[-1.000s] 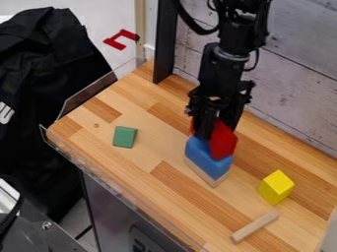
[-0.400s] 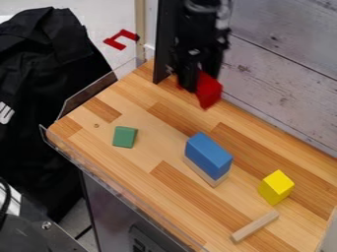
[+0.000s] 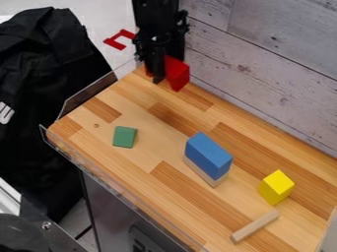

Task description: Remove the red block from the top of blue block and put it on the left side of the table.

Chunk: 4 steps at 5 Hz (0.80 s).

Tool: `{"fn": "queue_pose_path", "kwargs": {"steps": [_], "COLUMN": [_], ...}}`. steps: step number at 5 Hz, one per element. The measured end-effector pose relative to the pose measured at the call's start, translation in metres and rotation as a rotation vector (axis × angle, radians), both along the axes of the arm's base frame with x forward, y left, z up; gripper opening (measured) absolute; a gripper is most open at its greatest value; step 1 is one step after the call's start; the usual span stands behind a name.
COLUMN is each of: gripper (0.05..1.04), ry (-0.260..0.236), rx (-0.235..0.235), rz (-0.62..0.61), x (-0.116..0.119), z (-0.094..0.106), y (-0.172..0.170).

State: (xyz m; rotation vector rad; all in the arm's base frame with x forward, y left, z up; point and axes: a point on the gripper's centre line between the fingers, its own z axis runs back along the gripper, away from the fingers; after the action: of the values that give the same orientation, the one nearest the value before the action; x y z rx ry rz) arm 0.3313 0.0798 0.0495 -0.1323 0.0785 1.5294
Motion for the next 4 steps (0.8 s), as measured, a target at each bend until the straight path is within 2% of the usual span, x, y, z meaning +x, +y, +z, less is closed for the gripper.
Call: {"fn": "queue_pose_path", "kwargs": {"steps": [1, 2, 3, 4], "gripper": [0.571, 0.571, 0.571, 0.571], "ry": [0.064, 0.142, 0.171, 0.165], "rx": [-0.013, -0.020, -0.006, -0.005], "rz": [-0.009, -0.066, -0.098, -0.075], "x": [-0.003, -0.001, -0.002, -0.002], "z": [-0.019, -0.049, -0.056, -0.060], "y": [0.001, -0.001, -0.006, -0.011]}}
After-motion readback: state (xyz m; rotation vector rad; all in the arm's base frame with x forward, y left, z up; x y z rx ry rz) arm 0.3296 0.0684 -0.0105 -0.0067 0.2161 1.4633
